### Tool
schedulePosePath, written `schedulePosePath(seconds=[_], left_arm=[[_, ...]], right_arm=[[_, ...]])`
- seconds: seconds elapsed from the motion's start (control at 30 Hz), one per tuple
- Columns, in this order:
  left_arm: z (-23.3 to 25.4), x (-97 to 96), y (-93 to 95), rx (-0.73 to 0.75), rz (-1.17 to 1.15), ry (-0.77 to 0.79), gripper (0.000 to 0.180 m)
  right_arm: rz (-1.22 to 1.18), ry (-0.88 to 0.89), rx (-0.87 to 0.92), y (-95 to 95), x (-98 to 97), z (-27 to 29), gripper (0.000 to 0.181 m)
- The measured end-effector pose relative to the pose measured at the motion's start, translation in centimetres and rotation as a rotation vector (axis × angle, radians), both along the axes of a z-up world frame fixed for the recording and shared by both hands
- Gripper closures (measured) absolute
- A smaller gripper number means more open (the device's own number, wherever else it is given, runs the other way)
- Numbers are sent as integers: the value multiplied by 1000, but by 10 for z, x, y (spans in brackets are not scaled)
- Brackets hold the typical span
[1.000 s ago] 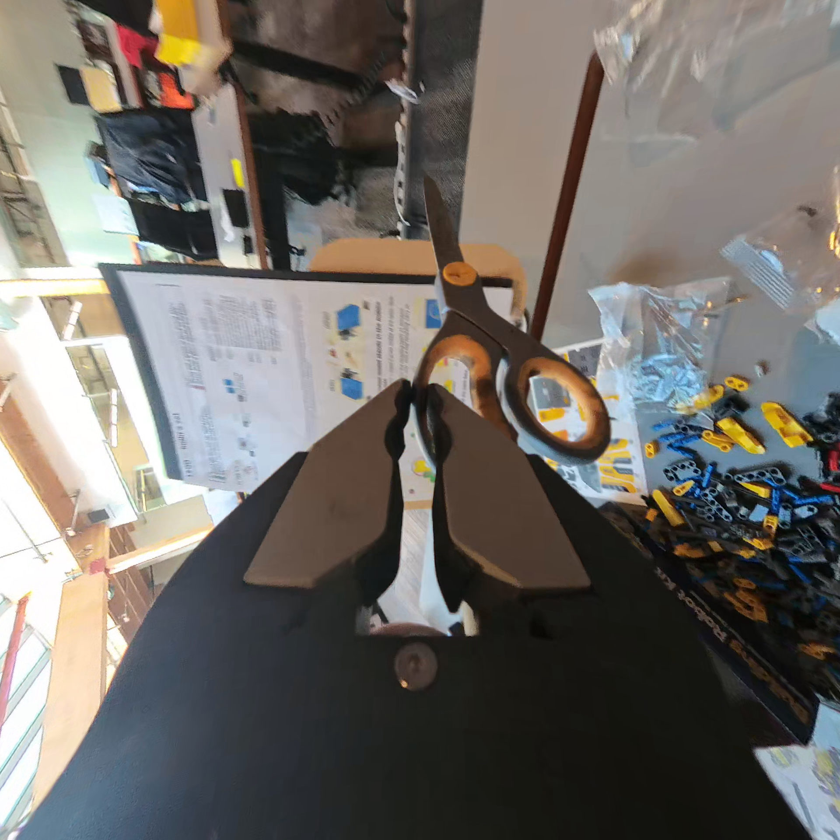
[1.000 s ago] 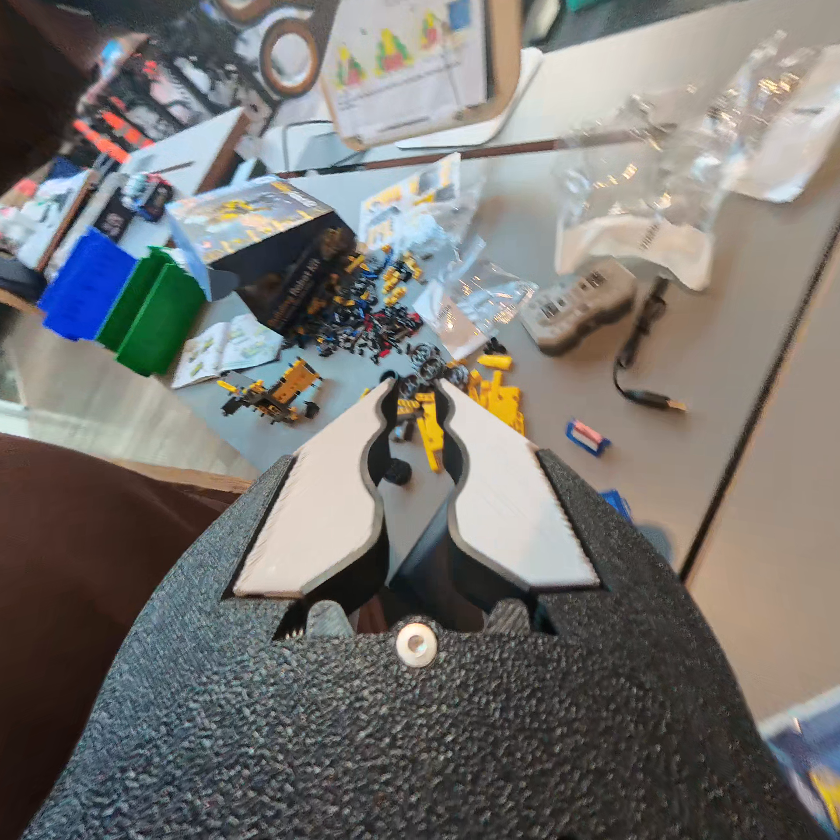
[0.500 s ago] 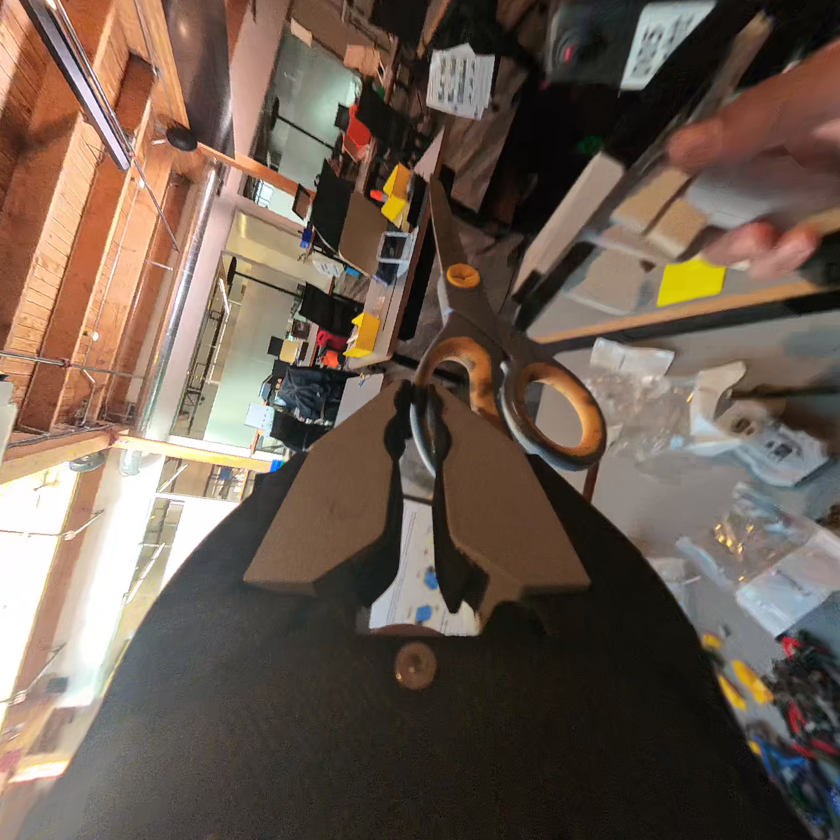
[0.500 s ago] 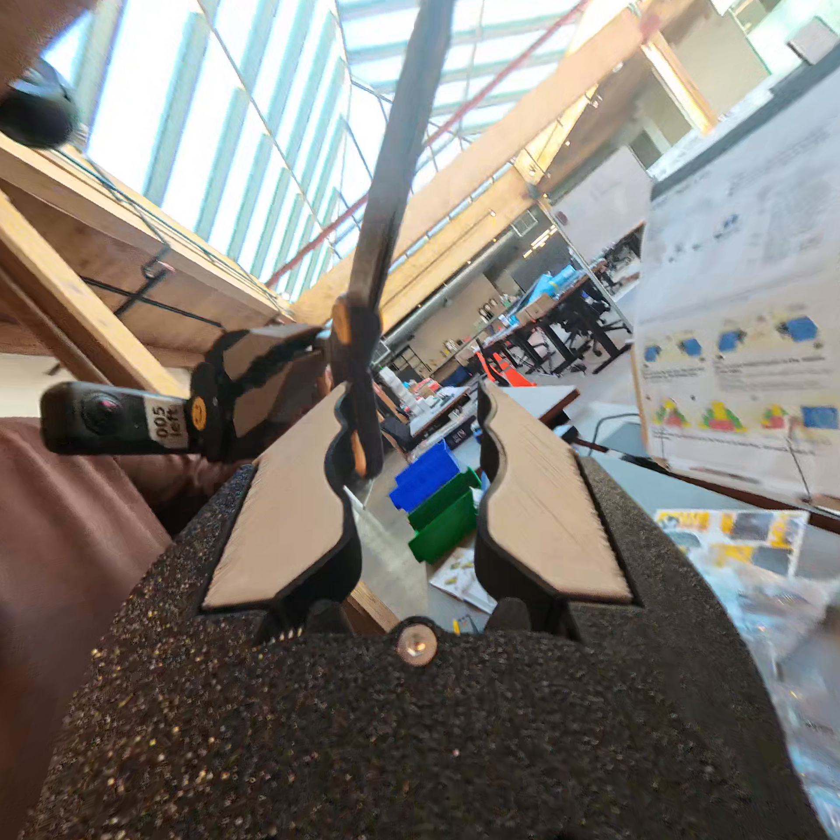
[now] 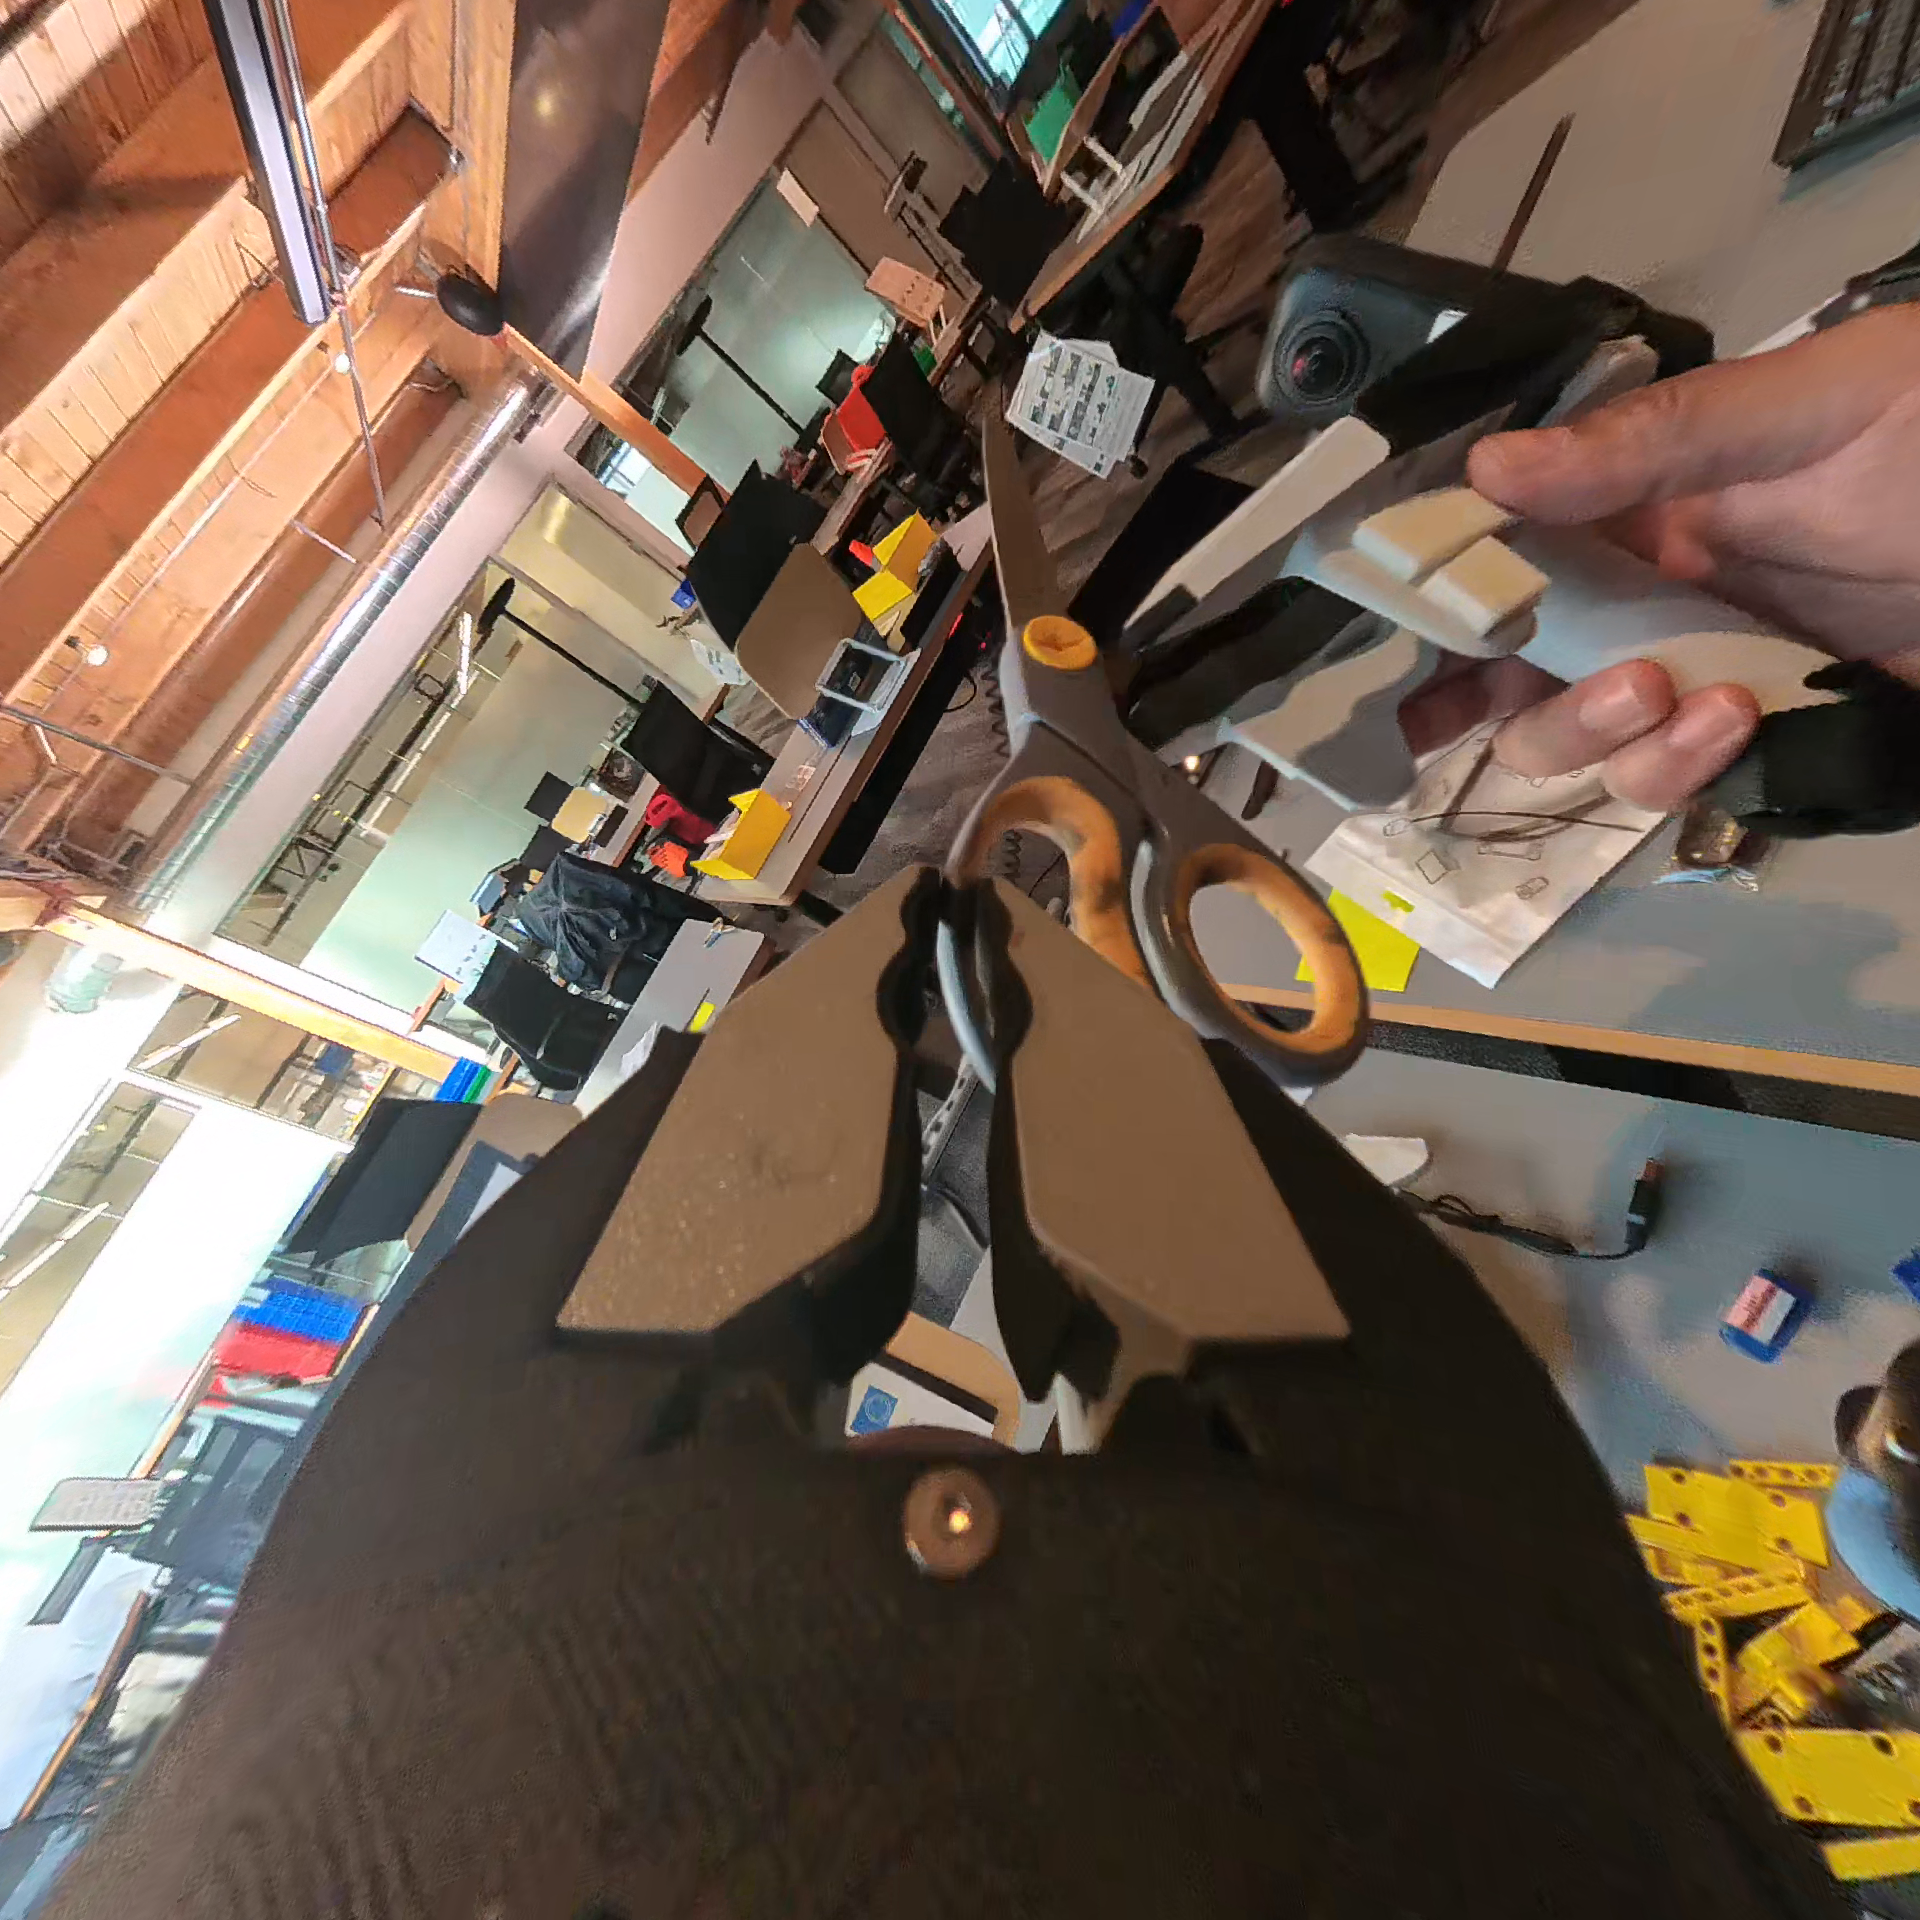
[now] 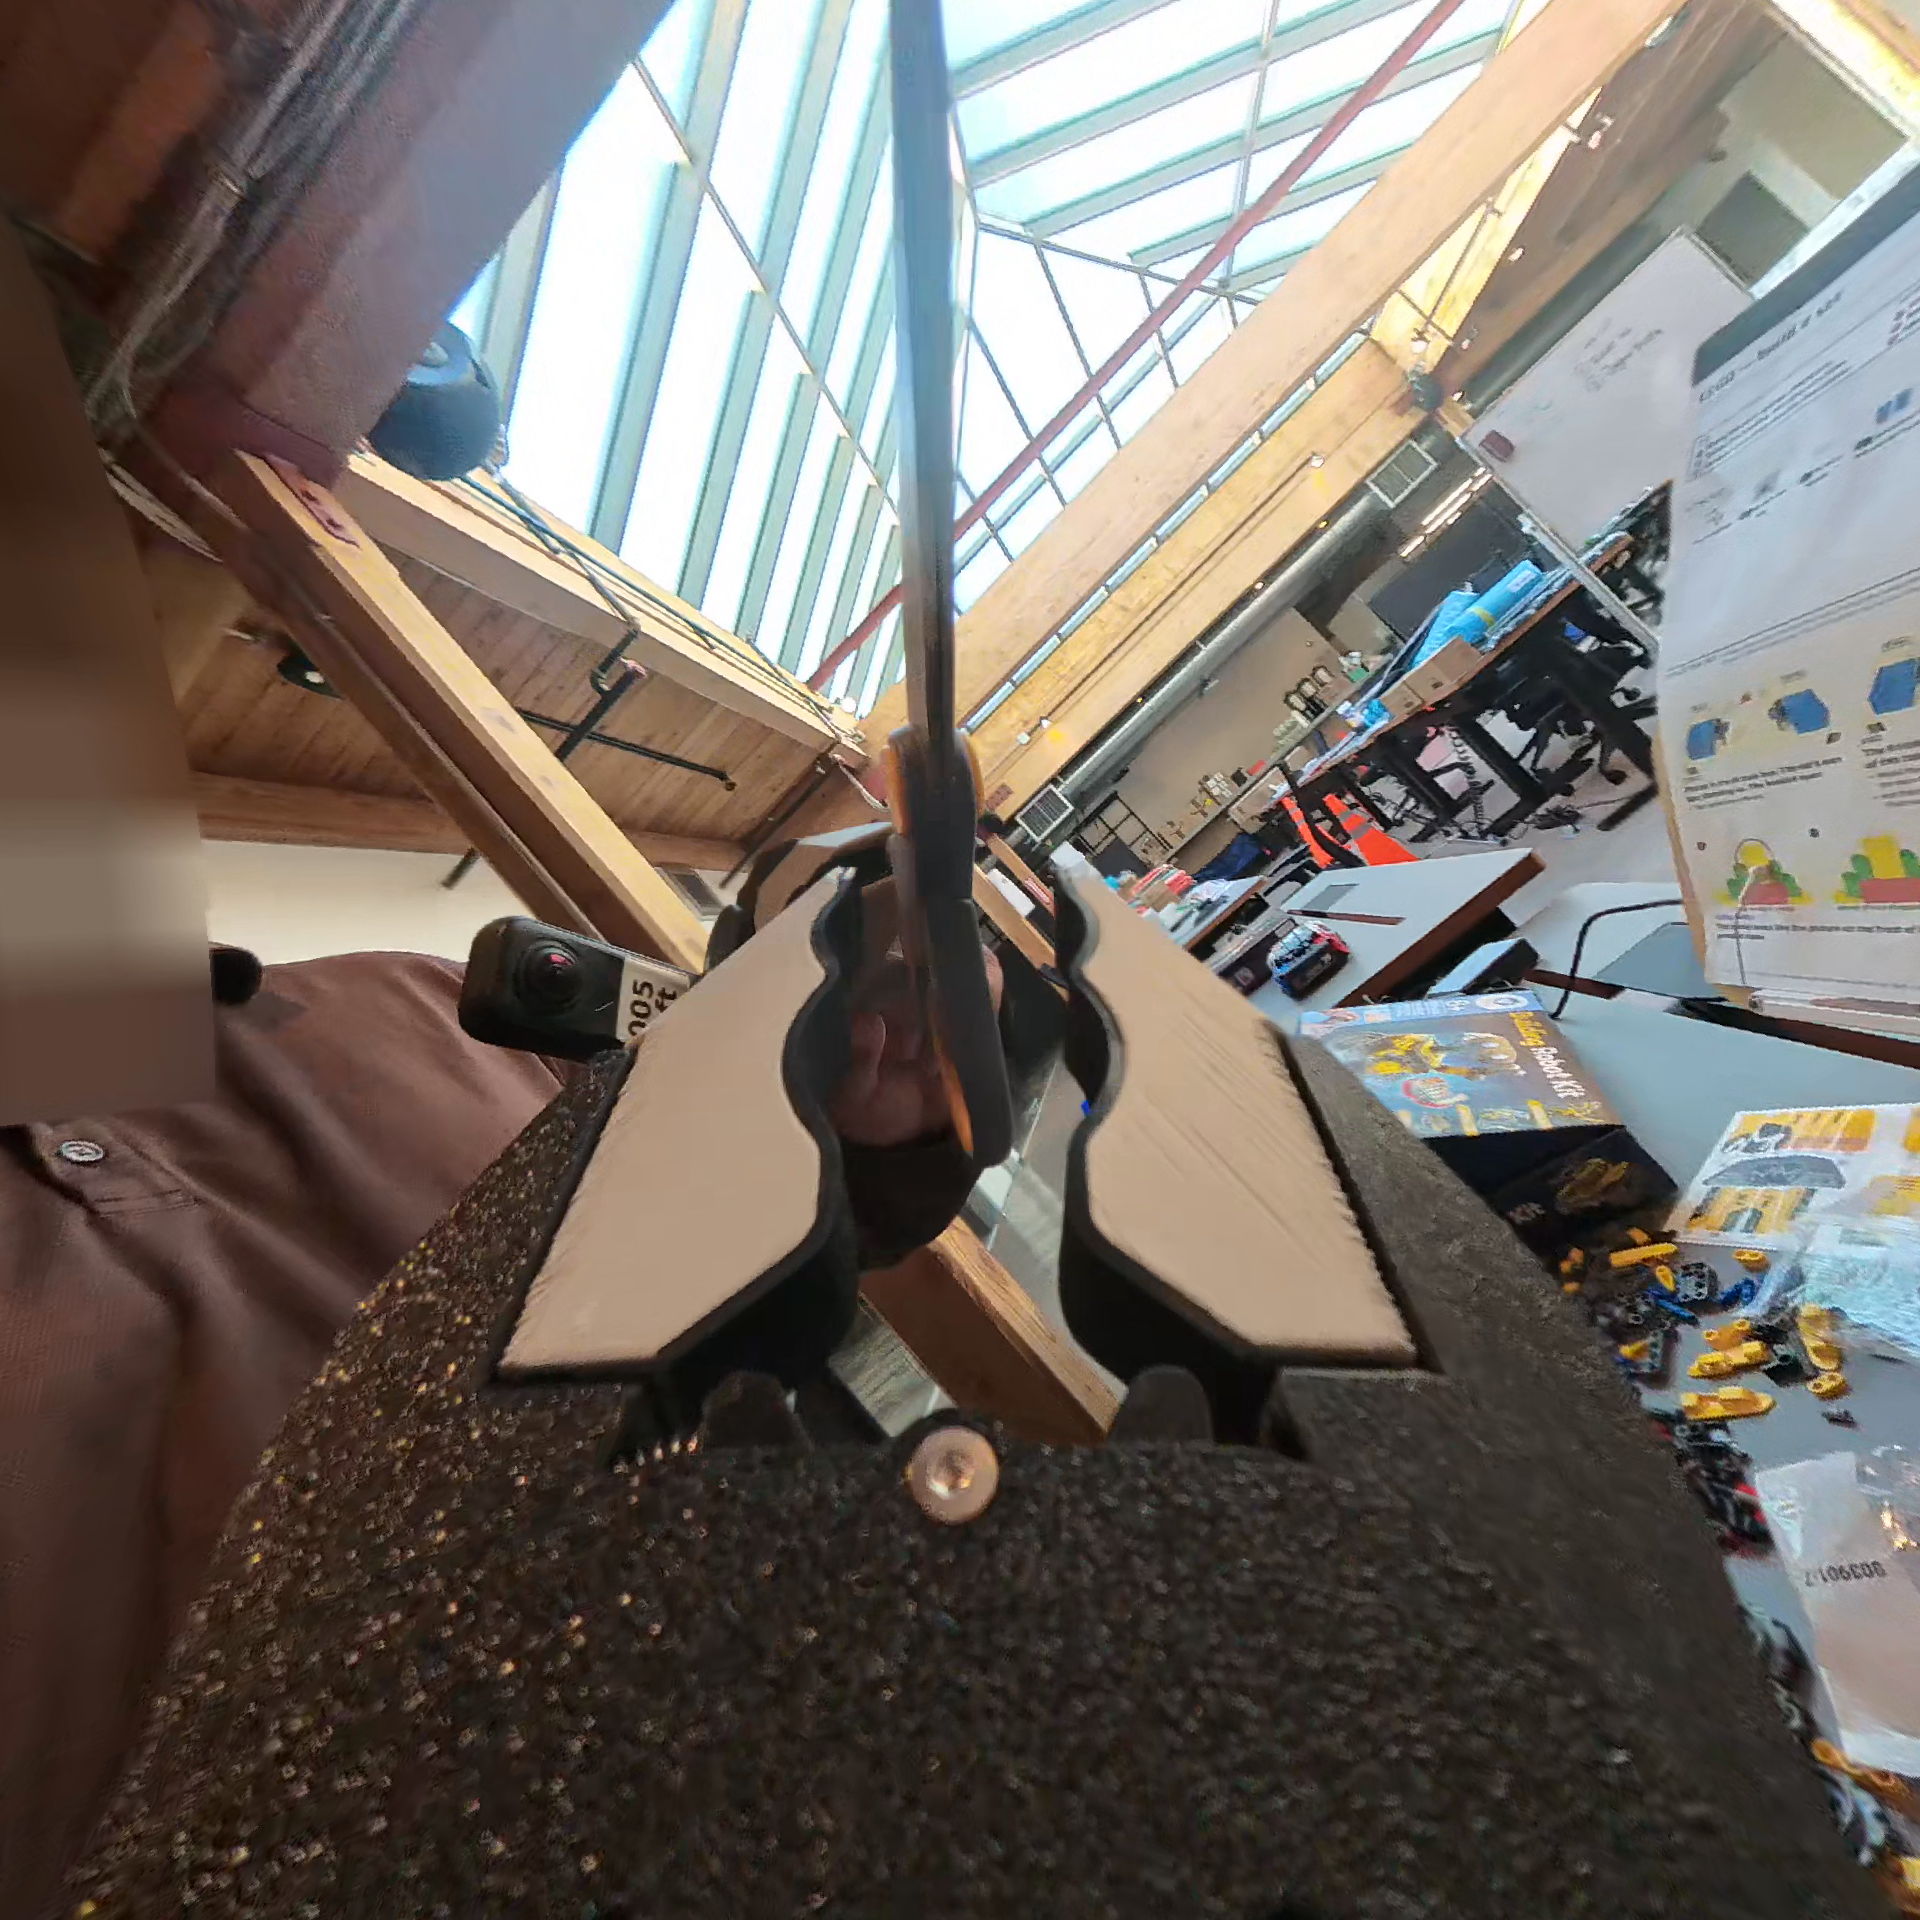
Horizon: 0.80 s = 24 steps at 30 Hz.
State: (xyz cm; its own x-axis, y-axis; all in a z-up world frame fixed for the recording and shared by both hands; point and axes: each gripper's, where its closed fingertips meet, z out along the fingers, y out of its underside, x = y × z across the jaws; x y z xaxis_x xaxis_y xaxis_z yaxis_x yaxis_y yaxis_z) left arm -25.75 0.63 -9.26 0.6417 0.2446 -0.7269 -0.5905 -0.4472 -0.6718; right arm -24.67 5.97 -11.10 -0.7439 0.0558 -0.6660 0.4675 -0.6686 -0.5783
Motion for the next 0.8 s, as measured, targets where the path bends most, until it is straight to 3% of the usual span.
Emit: schedulePosePath(seconds=[0.17,0.37,0.47,0.6,0.67,0.73,0.8], left_arm=[[-5,32,59,-69,45,7,175],[-30,74,123,-51,125,-168,175],[-38,92,138,-34,135,-268,175],[-60,110,139,-77,91,-467,172],[-69,122,133,-84,51,-643,146],[-81,129,119,-117,38,-790,138],[-103,114,93,-166,176,-854,134]], right_arm=[[81,45,-52,48,23,0,142],[129,38,-18,104,60,-6,165],[125,-16,32,116,76,-8,166],[57,-31,313,116,93,-20,166],[27,-65,427,115,98,-27,166],[4,-110,533,112,102,-36,166],[-69,-161,694,109,100,-50,165]])
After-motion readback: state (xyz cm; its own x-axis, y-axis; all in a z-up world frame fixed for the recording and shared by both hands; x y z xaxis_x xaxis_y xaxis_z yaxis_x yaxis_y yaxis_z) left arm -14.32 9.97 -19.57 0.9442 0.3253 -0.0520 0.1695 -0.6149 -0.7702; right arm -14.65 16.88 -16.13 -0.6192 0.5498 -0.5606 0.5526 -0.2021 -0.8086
